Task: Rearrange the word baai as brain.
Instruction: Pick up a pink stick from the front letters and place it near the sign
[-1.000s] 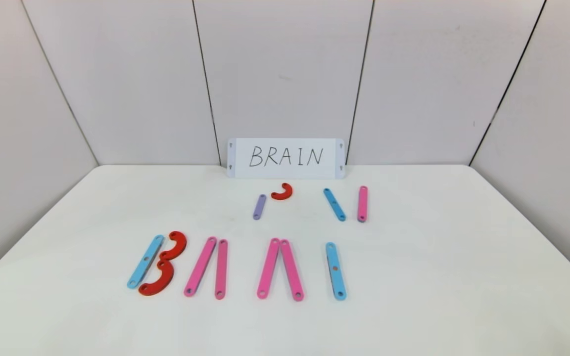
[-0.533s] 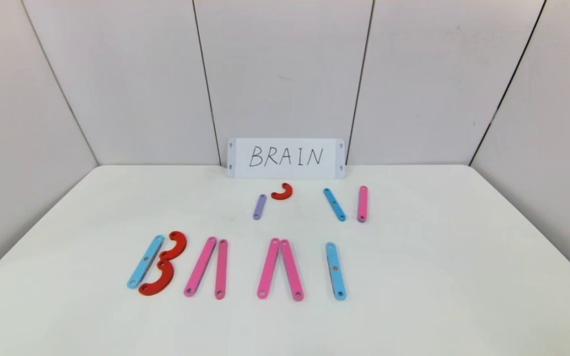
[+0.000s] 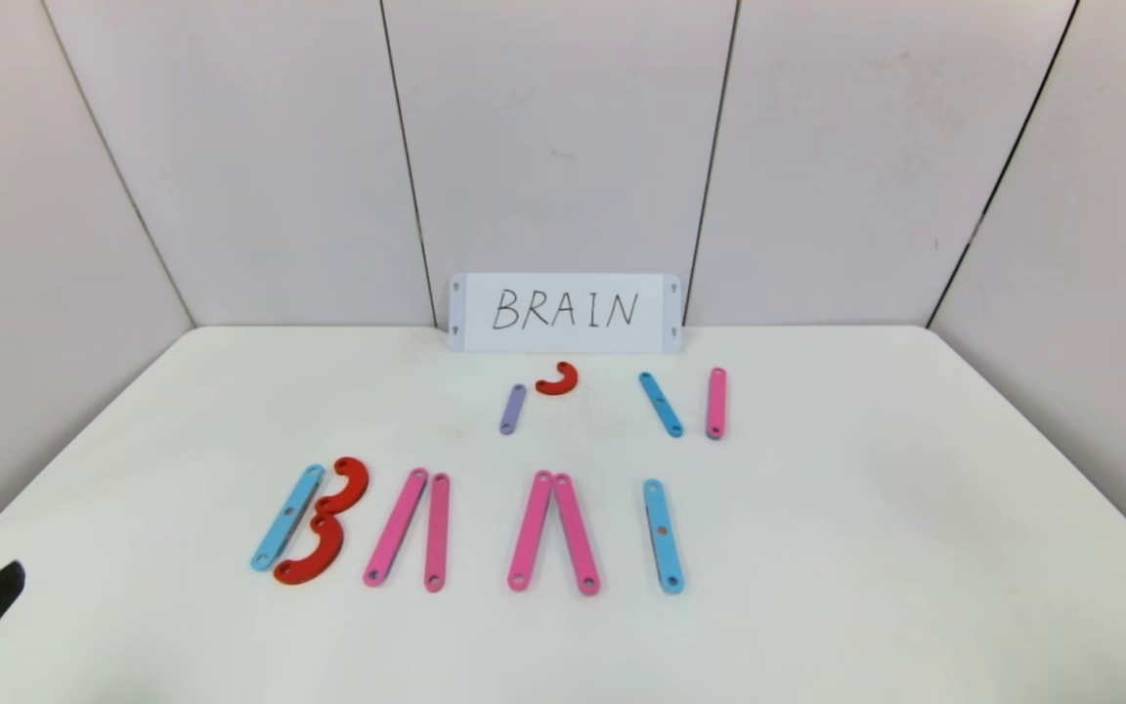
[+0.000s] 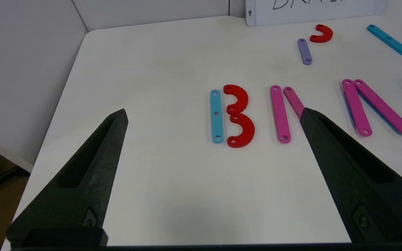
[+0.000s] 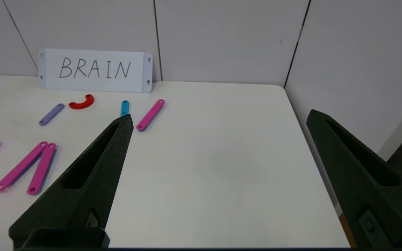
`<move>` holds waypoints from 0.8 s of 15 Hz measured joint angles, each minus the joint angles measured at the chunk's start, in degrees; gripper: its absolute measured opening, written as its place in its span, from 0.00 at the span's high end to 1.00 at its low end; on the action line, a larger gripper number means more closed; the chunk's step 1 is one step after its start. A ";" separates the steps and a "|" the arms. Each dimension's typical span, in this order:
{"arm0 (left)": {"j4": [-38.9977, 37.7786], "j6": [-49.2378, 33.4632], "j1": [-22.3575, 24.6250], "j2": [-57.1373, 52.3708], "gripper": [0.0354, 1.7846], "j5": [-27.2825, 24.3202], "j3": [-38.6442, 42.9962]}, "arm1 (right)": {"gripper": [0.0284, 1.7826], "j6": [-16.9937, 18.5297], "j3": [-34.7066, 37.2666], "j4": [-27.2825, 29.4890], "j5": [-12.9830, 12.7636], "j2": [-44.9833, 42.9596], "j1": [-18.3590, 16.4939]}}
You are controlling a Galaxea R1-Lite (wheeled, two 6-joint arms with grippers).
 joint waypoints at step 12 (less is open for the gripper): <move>12.32 3.11 -8.44 50.40 0.03 -2.61 -33.13 | 0.02 0.40 -20.82 -0.63 10.30 48.66 1.10</move>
